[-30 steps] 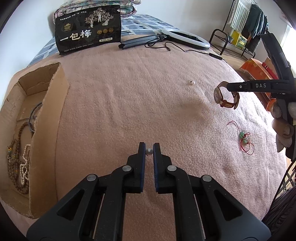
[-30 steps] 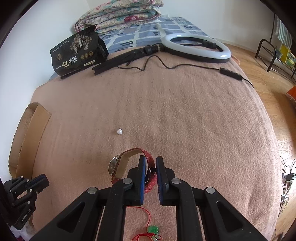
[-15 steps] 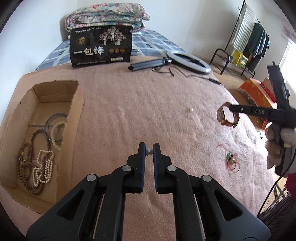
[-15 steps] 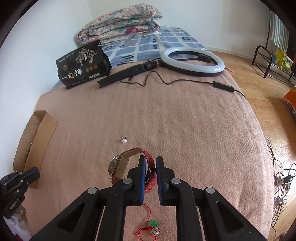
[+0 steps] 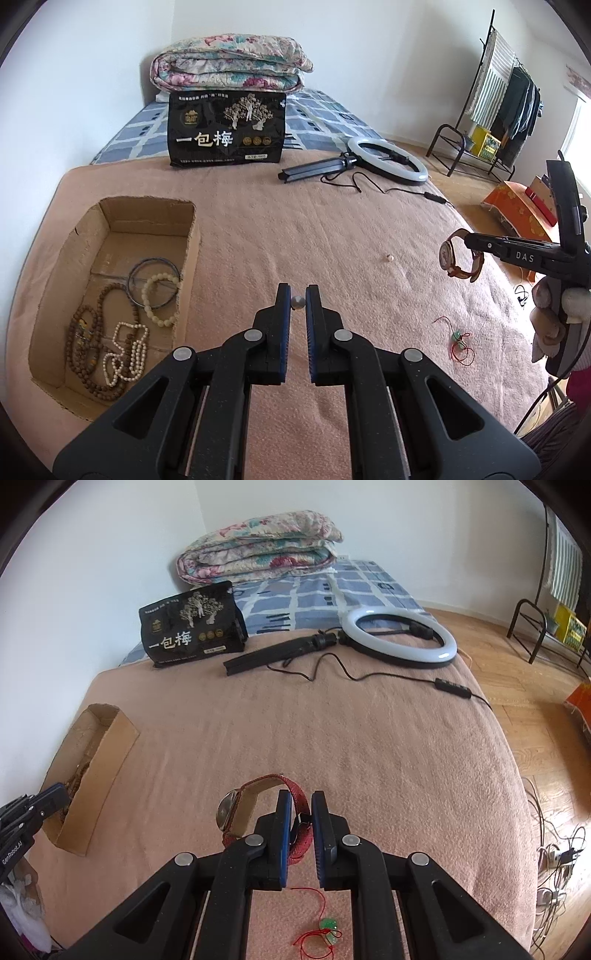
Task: Organize jewelry
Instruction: 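Carry the pearl earring and red-strap watch in both tools over the box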
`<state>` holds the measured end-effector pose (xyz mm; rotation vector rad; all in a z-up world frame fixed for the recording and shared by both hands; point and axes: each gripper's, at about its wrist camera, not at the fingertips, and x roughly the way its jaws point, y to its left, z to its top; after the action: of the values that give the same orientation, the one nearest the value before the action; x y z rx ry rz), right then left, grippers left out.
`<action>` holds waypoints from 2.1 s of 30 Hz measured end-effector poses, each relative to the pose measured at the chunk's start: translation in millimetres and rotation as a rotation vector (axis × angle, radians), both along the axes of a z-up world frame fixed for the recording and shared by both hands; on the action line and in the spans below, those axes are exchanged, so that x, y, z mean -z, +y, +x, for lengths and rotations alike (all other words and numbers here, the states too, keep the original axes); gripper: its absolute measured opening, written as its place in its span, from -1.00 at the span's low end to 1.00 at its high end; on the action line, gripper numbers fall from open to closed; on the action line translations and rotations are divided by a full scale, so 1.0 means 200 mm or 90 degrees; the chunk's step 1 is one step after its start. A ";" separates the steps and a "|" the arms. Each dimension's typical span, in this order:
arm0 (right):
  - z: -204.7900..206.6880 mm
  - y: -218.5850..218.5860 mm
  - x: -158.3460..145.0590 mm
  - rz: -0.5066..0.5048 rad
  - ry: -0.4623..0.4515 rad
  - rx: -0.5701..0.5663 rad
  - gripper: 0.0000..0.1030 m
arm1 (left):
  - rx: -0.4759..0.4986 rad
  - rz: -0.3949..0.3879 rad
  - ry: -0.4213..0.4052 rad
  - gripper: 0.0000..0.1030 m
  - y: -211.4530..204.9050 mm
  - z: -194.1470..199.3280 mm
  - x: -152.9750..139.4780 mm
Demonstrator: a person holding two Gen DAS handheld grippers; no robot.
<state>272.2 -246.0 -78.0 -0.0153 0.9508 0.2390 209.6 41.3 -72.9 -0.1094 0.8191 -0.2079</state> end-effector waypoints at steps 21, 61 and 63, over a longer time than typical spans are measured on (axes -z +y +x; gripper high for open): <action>-0.17 0.49 -0.20 0.003 -0.068 -0.116 -0.83 | -0.061 0.018 -0.065 -0.89 0.25 -0.09 -0.17; -0.05 1.29 -0.12 0.025 -0.050 -0.235 -0.83 | -0.142 0.015 -0.037 -0.89 0.82 0.16 -0.08; -0.06 1.33 -0.09 0.027 -0.043 -0.242 -0.83 | -0.143 0.012 -0.033 -0.89 0.84 0.18 -0.07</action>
<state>260.4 19.2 -59.9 -0.1644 0.8710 0.6058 246.5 209.0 -59.7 -0.1765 0.7511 0.0088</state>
